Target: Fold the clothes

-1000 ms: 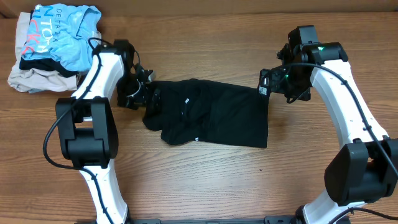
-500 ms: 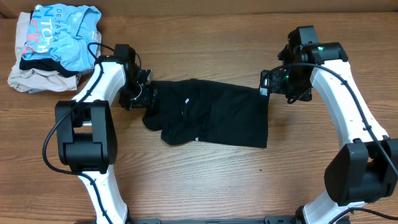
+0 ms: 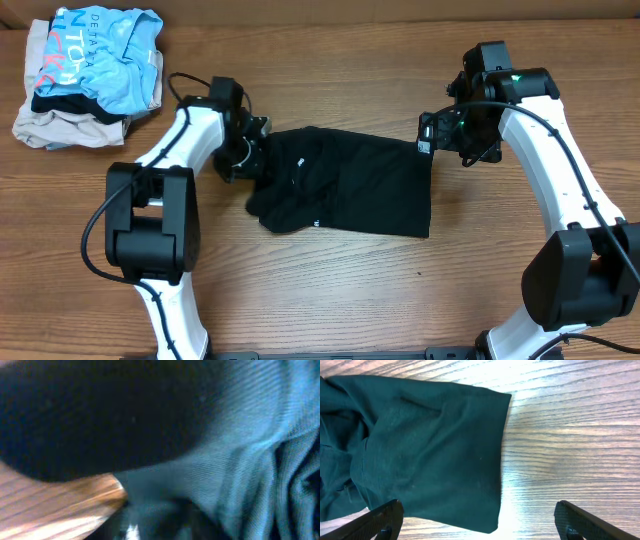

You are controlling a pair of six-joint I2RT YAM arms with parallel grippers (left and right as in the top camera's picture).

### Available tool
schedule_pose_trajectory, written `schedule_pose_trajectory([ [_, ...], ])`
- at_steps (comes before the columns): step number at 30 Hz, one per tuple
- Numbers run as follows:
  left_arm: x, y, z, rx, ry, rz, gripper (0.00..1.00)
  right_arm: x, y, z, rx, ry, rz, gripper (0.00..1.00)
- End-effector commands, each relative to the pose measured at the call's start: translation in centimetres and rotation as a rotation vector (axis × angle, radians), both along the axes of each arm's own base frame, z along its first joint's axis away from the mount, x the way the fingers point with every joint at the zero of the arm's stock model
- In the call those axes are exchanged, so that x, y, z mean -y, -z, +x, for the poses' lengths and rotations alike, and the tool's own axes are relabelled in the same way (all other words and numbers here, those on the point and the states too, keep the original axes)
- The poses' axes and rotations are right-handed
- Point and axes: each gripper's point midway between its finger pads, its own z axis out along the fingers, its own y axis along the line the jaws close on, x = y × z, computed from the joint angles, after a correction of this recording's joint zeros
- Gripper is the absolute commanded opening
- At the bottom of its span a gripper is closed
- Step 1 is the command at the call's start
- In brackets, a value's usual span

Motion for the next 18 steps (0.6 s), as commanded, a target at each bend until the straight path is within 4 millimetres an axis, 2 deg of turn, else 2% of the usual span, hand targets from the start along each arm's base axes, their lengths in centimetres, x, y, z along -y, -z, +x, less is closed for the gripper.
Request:
schedule_pose_trajectory([
  [1,-1.2,3.6,-2.5,-0.117,-0.044,0.069,0.12,-0.1,-0.9,0.5,0.029,-0.002,0.000,1.00],
  [3,-2.0,3.7,-2.2,-0.115,-0.067,0.083,0.04,-0.5,-0.9,0.4,0.027,-0.006,0.018,0.95],
  [8,-3.8,2.7,-1.0,-0.101,-0.118,0.077,0.04,-1.5,-0.3,0.1,0.014,-0.017,0.080,0.69],
  [11,-4.5,1.2,0.1,-0.090,-0.136,0.079,0.04,-1.5,0.4,-0.2,-0.001,-0.016,0.082,0.57],
  [18,-5.2,-3.8,2.9,-0.035,-0.129,0.107,0.04,-1.6,1.1,-0.6,-0.020,-0.014,0.087,0.49],
])
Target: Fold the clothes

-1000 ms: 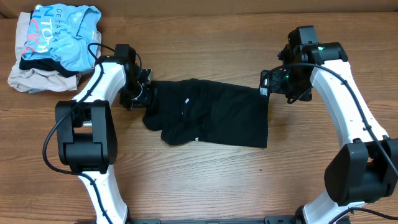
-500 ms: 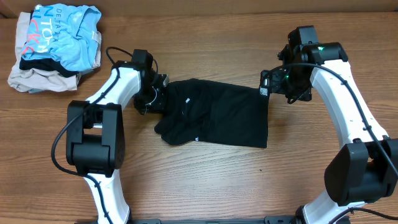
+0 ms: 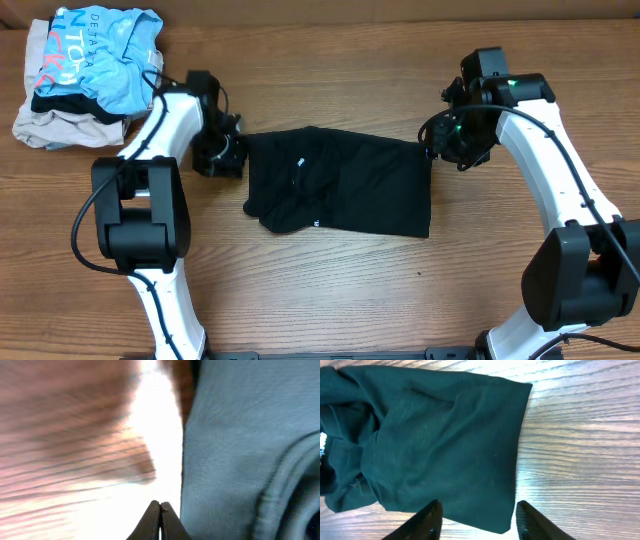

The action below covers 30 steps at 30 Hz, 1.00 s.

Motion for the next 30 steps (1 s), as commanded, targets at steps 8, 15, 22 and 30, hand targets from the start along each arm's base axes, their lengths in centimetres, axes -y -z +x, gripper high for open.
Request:
schedule_pose_trajectory([
  [8,1.4,-4.8,2.6,0.076,0.039,-0.052,0.10,-0.6,-0.1,0.1,0.012,-0.008,0.023,0.54],
  [15,5.1,-3.6,0.5,0.029,0.149,-0.097,0.65,-0.6,-0.1,0.3,0.020,-0.008,0.024,0.72],
  [22,5.4,-0.7,-1.5,-0.024,0.150,0.038,0.70,-0.6,0.0,0.0,0.009,-0.008,0.022,0.73],
  [30,5.3,1.0,-3.1,-0.067,0.147,0.069,0.66,-0.6,0.0,0.0,0.008,-0.008,0.022,0.73],
])
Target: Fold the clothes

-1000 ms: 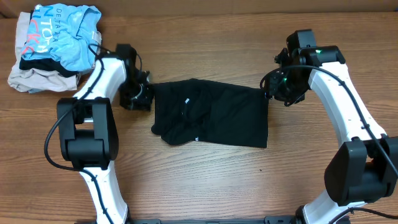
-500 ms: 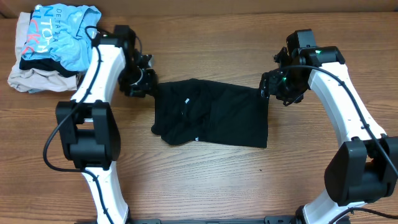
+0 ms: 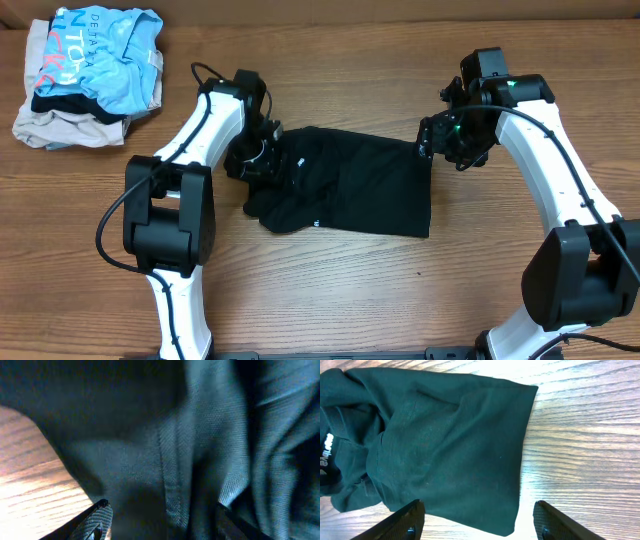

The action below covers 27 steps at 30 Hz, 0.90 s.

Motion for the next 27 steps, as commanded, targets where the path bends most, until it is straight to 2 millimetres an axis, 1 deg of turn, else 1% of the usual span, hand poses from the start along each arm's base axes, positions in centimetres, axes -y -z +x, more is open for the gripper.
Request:
schedule_pose_trajectory([
  [1,-0.8,0.7,-0.4,-0.012,-0.025,0.052,0.65,-0.3,-0.1,-0.1,0.002,-0.006,0.005,0.73],
  [5,-2.1,0.9,-0.3,-0.005,-0.051,0.130,0.65,-0.3,-0.1,-0.1,0.003,-0.006,0.005,0.73],
  [10,-3.1,1.0,0.1,0.017,-0.062,0.194,0.66,-0.3,-0.1,-0.1,0.003,-0.006,0.005,0.73],
  [15,-3.7,1.0,0.3,0.027,-0.082,0.229,0.74,-0.3,-0.1,-0.1,0.003,-0.006,0.005,0.73],
  [20,-3.5,1.1,1.0,0.053,-0.083,0.217,0.89,-0.3,-0.1,-0.1,0.003,-0.006,0.005,0.74],
  [24,-3.1,1.3,2.1,0.101,-0.080,0.195,0.89,-0.3,-0.1,-0.1,0.004,-0.007,0.005,0.74],
  [27,-2.9,1.7,2.6,0.123,-0.084,0.184,0.81,-0.3,-0.1,-0.1,0.003,-0.007,0.005,0.73],
])
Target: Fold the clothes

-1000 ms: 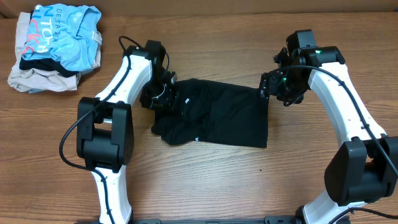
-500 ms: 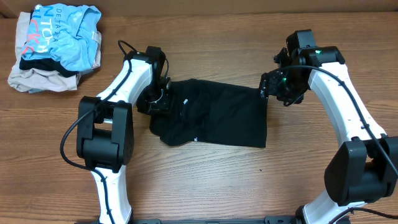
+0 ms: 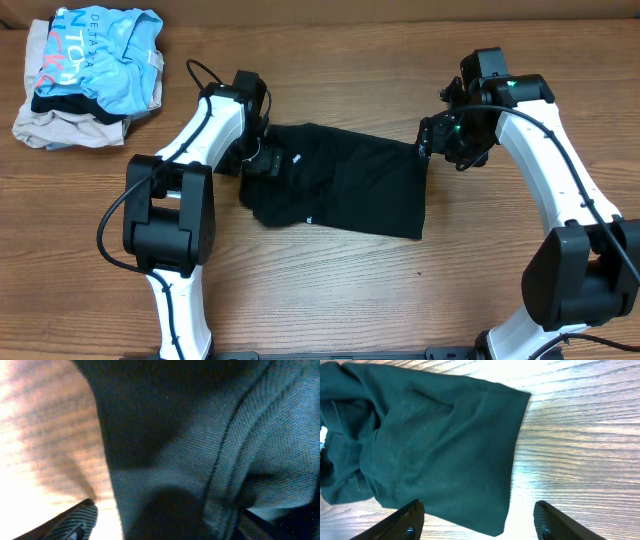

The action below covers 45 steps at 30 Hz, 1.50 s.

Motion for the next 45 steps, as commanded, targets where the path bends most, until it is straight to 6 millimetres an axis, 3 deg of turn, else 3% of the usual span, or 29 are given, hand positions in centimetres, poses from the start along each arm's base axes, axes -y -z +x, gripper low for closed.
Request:
schedule_pose_trajectory([
  [1,-0.2,0.8,-0.4,-0.006,0.002,0.011,0.79,-0.3,-0.1,-0.2,0.002,-0.006,0.004,0.73],
  [5,-0.4,1.4,-1.1,-0.029,0.002,0.016,0.75,-0.3,-0.1,-0.1,0.003,-0.006,0.004,0.73],
  [8,-0.5,1.9,-1.8,-0.047,0.002,0.020,0.63,-0.3,-0.1,-0.1,0.006,-0.006,0.005,0.74],
  [14,-0.6,2.4,-2.2,-0.054,0.002,0.022,0.20,-0.3,-0.1,-0.1,0.006,-0.006,0.005,0.73],
  [15,-0.8,2.4,-2.2,-0.053,0.003,0.030,0.07,-0.3,-0.1,-0.1,0.006,-0.006,0.005,0.73],
  [16,-1.0,2.4,-2.2,-0.053,0.003,0.041,0.04,-0.3,-0.1,-0.1,0.006,-0.006,0.005,0.73],
  [18,-1.6,2.3,-2.3,-0.058,0.000,0.067,0.04,-0.3,0.0,-0.1,0.003,0.000,0.006,0.72],
  [20,-2.2,1.9,-2.3,-0.065,-0.005,0.086,0.04,-0.5,0.1,-0.1,-0.004,0.021,0.011,0.65],
  [23,-2.7,0.6,-2.0,-0.076,-0.020,0.088,0.04,-1.2,0.6,-0.3,-0.012,0.024,0.026,0.40],
  [27,-3.0,-2.0,-0.8,-0.065,-0.031,0.086,0.04,-3.6,1.3,-1.0,-0.029,-0.011,0.121,0.04],
  [35,-1.9,-7.7,1.7,0.011,0.027,0.067,0.04,-9.0,3.9,-2.7,-0.055,-0.046,0.264,0.04],
  [40,-1.0,-9.3,2.0,0.027,0.064,0.064,0.04,-11.4,5.3,-3.0,-0.064,0.015,0.288,0.04],
  [45,-0.3,-10.4,2.2,0.045,0.105,0.064,0.04,-12.1,7.8,-3.1,-0.117,0.168,0.272,0.04],
])
